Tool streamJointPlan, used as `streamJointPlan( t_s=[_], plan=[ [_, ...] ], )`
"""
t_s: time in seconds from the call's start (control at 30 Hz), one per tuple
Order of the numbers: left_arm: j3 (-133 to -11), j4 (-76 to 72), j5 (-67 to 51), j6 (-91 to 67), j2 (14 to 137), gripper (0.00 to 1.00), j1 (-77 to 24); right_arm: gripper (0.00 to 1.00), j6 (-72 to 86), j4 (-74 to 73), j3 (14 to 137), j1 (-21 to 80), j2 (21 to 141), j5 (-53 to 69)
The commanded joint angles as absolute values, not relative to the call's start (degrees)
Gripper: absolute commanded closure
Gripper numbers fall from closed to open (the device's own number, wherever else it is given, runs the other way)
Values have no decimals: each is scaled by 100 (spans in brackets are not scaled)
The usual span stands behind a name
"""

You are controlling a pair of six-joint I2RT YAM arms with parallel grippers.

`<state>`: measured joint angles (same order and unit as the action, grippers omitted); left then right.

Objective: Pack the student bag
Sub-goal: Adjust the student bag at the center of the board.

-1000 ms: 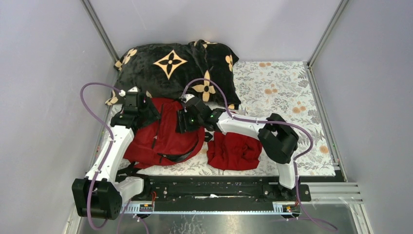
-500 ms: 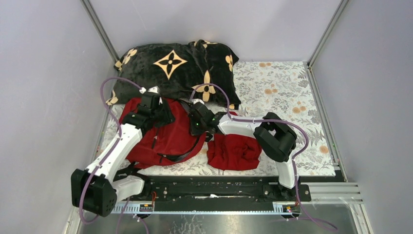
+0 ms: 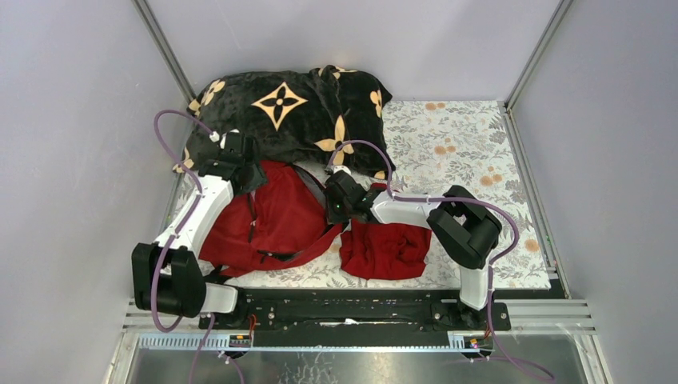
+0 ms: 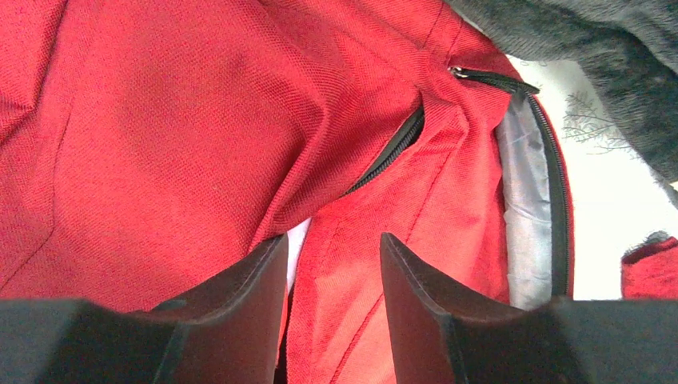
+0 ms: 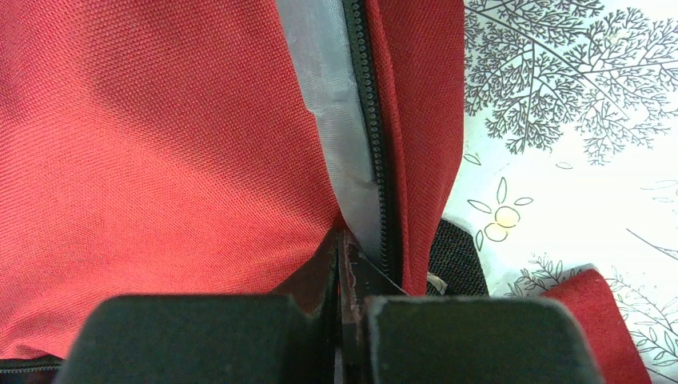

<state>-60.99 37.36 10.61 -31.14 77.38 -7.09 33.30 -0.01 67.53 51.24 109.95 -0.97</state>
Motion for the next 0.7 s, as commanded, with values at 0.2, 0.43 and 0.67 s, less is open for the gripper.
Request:
streamJointPlan(
  t_s=[0.2,0.43,0.67],
  plan=[
    [-6121,3969,825,-2935,8150,52,-685,100,3217,-53,6636,5041,10764,-274],
    [-5793,3908,499,-2944,7840,82,-686,100,3219,155,6544,5044,10691,-198],
    [-5788,3682,-573,-2880,7789,99,-709,100,3199,36,6526,5042,10664,-415]
  ],
)
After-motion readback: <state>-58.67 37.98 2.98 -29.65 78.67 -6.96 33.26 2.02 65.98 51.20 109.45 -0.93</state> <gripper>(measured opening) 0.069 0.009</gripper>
